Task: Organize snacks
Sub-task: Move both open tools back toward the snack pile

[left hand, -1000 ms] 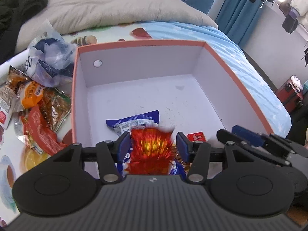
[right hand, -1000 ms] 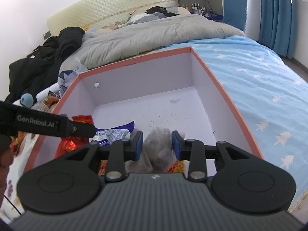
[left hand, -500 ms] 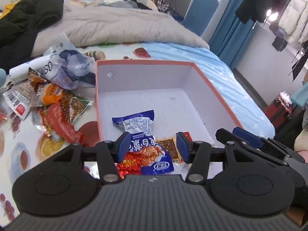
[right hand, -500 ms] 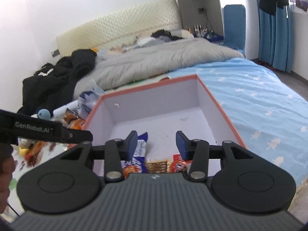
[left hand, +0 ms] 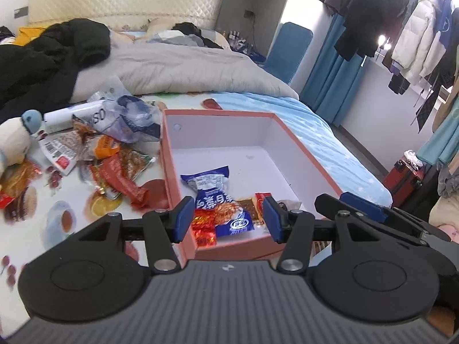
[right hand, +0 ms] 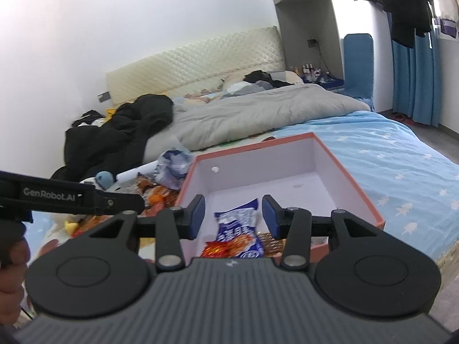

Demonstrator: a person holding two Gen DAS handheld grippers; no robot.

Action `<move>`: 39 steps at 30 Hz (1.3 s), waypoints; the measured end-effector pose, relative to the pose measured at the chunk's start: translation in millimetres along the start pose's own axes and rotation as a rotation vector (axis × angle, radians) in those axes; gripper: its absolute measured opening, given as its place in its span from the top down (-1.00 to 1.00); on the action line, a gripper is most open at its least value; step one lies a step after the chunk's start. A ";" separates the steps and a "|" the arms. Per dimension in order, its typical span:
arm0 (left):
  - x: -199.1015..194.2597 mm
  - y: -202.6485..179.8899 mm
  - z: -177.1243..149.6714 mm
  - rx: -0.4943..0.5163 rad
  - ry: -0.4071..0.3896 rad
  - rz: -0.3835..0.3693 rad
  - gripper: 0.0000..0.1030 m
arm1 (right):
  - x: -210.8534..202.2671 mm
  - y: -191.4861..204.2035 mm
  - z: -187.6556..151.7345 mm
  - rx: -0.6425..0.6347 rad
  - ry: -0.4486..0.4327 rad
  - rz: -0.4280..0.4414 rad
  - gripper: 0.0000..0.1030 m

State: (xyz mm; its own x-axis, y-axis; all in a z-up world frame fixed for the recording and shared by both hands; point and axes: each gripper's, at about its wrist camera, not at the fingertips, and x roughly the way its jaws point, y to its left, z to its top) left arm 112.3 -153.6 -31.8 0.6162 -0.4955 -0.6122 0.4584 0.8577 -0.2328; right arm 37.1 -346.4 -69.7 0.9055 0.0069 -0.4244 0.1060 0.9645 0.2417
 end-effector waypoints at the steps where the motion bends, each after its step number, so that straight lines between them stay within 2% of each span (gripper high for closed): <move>1: -8.6 0.8 -4.4 -0.001 -0.008 0.007 -0.14 | -4.5 3.3 -1.1 -0.002 -0.004 0.008 0.09; 9: -62.8 9.4 -44.6 -0.038 -0.067 0.084 -0.16 | -31.9 34.4 -13.8 -0.065 0.009 0.068 0.09; 12: -71.1 14.8 -60.2 -0.079 -0.048 0.099 -0.17 | -38.6 41.6 -19.9 -0.064 0.023 0.093 0.09; 15: -78.3 17.3 -74.1 -0.076 -0.039 0.150 -0.17 | -41.7 48.3 -25.7 -0.070 0.042 0.107 0.09; 19: -86.5 25.4 -85.8 -0.100 -0.030 0.162 -0.17 | -47.1 57.3 -32.7 -0.108 0.050 0.115 0.09; 30: -85.1 50.3 -86.2 -0.131 -0.046 0.188 -0.17 | -39.1 68.7 -42.4 -0.130 0.088 0.131 0.09; 39: -67.4 86.3 -86.9 -0.161 -0.022 0.219 -0.17 | -15.5 87.0 -48.4 -0.149 0.111 0.150 0.09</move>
State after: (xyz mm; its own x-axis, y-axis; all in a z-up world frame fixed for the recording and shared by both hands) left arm 54.7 -34.2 -76.3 0.7038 -0.2976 -0.6451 0.2061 0.9545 -0.2154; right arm 12.4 -249.8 -84.3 0.8547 0.1741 -0.4891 -0.0957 0.9788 0.1812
